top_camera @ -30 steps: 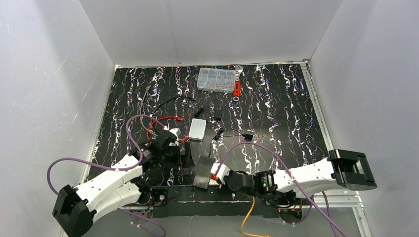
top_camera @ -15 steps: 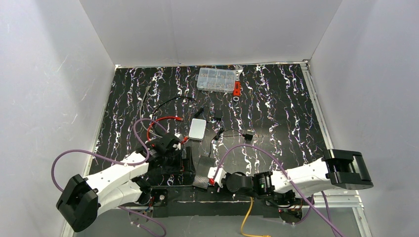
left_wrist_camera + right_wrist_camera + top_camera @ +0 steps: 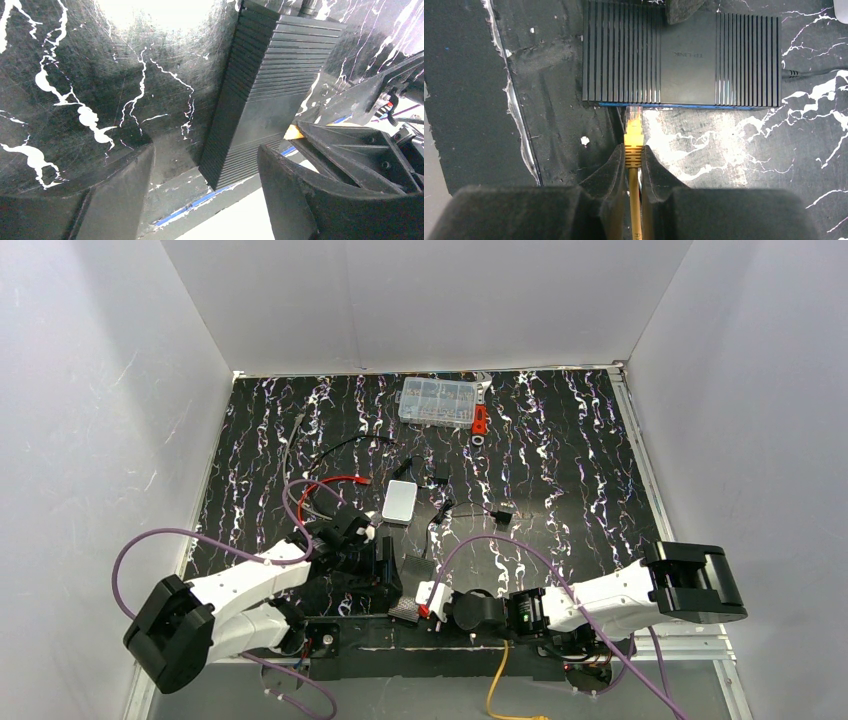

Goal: Insert the plug into the switch port
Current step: Insert the connector into the switch port.

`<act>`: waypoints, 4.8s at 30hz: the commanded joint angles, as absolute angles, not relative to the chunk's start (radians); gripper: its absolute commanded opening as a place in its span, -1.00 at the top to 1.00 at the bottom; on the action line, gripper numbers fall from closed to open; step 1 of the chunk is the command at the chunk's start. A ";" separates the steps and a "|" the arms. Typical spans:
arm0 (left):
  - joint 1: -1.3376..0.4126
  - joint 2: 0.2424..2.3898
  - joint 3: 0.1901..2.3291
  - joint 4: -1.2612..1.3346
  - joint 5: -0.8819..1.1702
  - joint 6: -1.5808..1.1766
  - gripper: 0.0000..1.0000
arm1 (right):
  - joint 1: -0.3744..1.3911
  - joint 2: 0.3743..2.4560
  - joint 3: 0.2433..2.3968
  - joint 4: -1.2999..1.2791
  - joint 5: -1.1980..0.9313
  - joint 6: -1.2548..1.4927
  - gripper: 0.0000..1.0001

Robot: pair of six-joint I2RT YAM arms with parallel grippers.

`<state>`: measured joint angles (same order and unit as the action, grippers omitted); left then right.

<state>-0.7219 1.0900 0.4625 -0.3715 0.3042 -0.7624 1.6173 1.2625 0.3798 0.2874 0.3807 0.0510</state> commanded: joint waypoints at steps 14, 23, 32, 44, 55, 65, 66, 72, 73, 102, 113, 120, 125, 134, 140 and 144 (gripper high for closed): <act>-0.720 1.119 0.436 -0.358 0.353 -0.743 -0.10 | 1.626 1.258 0.409 0.401 0.385 0.054 0.97; -0.723 1.128 0.409 -0.308 0.404 -0.760 0.04 | 1.627 1.307 0.429 0.448 0.406 0.060 0.97; -0.728 1.077 0.380 -0.304 0.414 -0.788 0.09 | 1.626 1.347 0.442 0.513 0.464 0.111 0.97; -0.744 1.082 0.356 -0.263 0.416 -0.816 0.21 | 1.622 1.414 0.440 0.642 0.530 0.120 0.97; -0.783 1.132 0.364 -0.213 0.418 -0.821 0.31 | 1.584 1.445 0.396 0.822 0.484 0.060 0.97; -0.824 1.170 0.383 -0.180 0.412 -0.827 0.35 | 1.485 1.410 0.436 0.830 0.415 -0.031 0.97; -0.828 1.172 0.386 -0.177 0.411 -0.827 0.35 | 1.471 1.403 0.441 0.819 0.403 -0.037 0.97; -0.832 1.189 0.403 -0.154 0.409 -0.821 0.35 | 1.407 1.359 0.470 0.739 0.313 -0.076 0.97; -0.832 1.198 0.406 -0.146 0.412 -0.821 0.35 | 1.400 1.352 0.473 0.735 0.298 -0.081 0.97; -0.844 1.315 0.500 -0.139 0.403 -0.775 0.39 | 1.348 1.236 0.494 0.703 0.146 -0.162 0.97; -0.837 1.286 0.566 -0.258 0.286 -0.729 -0.04 | 1.324 1.242 0.501 0.608 0.095 -0.148 0.97; -0.790 1.263 0.625 -0.354 0.189 -0.681 -0.24 | 1.325 1.225 0.464 0.498 0.079 -0.097 0.97; -0.757 1.245 0.659 -0.417 0.118 -0.660 -0.37 | 1.324 1.188 0.446 0.379 0.071 -0.067 0.97; -0.732 1.176 0.695 -0.509 -0.018 -0.658 -0.62 | 1.323 1.158 0.443 0.198 0.068 -0.020 0.97; -0.726 1.102 0.712 -0.552 -0.066 -0.649 -0.89 | 1.324 1.197 0.454 0.157 0.084 0.013 0.97; -0.722 1.062 0.744 -0.596 -0.085 -0.622 -0.96 | 1.321 1.211 0.482 0.131 0.101 0.014 0.76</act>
<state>-0.7316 1.1216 0.6787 -0.5220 -0.0236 -0.6581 1.3243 1.1914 0.4105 0.1658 0.0761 -0.0169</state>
